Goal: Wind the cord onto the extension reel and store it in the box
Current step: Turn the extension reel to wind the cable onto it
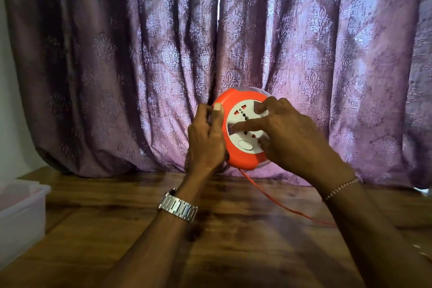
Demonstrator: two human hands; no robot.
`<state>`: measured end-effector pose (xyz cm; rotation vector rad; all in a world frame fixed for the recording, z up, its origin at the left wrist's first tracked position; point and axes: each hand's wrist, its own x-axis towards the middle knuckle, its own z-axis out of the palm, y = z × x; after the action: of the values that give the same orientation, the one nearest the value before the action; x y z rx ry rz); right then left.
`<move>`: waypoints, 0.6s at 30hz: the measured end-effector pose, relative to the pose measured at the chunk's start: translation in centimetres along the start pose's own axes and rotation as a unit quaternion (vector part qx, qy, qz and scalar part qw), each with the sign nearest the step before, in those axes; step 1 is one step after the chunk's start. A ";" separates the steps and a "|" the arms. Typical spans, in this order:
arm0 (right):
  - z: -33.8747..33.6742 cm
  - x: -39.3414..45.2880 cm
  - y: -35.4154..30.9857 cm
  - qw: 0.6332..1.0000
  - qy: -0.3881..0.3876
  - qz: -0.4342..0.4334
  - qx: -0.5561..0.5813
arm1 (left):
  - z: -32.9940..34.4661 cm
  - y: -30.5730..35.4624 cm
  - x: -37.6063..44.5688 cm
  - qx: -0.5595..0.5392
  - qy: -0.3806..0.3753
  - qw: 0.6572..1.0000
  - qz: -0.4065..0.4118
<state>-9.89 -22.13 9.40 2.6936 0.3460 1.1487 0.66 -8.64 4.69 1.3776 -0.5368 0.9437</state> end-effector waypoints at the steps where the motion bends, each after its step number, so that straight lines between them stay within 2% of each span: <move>1: 0.1 -0.1 0.1 1.000 0.007 0.004 0.010 | 0.0 0.1 0.0 0.002 0.001 1.000 0.004; 4: 0.4 -0.2 0.2 0.997 0.038 0.039 0.045 | 0.2 0.3 -0.1 0.002 0.008 1.000 0.005; 7: 1.0 0.2 0.1 0.984 0.105 0.097 0.104 | 0.1 0.3 -0.2 -0.001 0.011 1.000 0.007; 10: 1.9 0.7 -0.1 0.973 0.158 0.123 0.112 | 0.2 0.4 -0.2 -0.007 0.002 1.000 0.009; 15: 1.9 0.6 -0.2 0.978 0.151 0.132 0.061 | 0.0 0.6 -0.2 -0.009 0.008 1.000 0.004; 18: 0.9 0.4 0.1 0.987 0.125 0.065 0.081 | 0.0 0.7 -0.1 -0.010 0.010 1.000 -0.001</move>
<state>-8.97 -22.17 9.04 2.7467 0.3171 1.5675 0.01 -8.69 4.98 1.3488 -0.5289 0.9475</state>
